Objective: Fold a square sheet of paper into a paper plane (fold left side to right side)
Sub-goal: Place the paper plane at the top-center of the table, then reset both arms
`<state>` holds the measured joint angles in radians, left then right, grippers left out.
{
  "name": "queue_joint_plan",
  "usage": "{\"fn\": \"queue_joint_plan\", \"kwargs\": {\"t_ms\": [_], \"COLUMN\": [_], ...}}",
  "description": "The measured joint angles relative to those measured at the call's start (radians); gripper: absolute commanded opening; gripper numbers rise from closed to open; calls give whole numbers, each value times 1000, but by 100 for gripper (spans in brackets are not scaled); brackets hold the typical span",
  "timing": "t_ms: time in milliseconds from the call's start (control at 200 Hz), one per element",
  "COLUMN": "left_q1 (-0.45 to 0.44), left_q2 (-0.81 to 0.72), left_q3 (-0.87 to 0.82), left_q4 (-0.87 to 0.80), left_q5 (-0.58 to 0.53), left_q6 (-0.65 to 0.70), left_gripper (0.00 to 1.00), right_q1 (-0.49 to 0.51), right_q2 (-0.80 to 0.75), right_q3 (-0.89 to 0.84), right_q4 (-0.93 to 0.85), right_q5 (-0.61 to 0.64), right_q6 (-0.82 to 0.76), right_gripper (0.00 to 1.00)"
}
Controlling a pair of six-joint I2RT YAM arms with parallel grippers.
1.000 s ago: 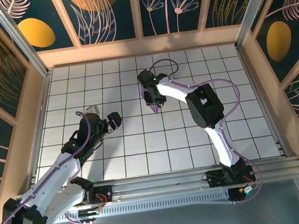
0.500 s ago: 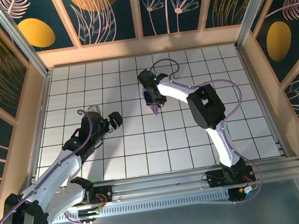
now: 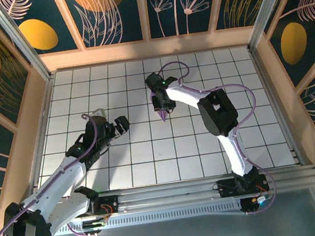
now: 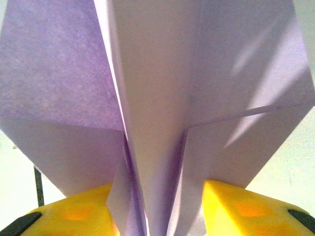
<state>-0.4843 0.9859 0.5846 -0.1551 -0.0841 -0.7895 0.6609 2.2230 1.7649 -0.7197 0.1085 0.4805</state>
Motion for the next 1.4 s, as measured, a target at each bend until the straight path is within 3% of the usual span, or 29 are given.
{"fn": "queue_joint_plan", "kwargs": {"t_ms": [280,485,641,791,941,1101,1401], "left_q1": [24,178,318,369,375,375,378], "left_q2": [24,46,73,127,166,160,229], "left_q3": [71,127,130,130,112,-45,-188], "left_q4": [-6,-5,30,94,214,468,769], "left_q5": [0,5,-43,-138,-270,-424,-500], "left_q6": [4,56,115,182,275,397,581], "left_gripper": [99,99,99,99,99,99,99], "right_q1": [9,-8,-143,-349,-533,-676,-732], "right_q2": [-122,-419,-715,-880,-913,-913,-790], "right_q3": [1,-180,-465,-735,-934,-1111,-1352], "right_q4": [-34,50,201,389,566,811,1382], "right_q5": [3,55,69,54,7,-58,-174], "right_q6": [-7,-46,-99,-172,-240,-293,-372], "right_gripper": [56,64,72,81,89,97,97]}}
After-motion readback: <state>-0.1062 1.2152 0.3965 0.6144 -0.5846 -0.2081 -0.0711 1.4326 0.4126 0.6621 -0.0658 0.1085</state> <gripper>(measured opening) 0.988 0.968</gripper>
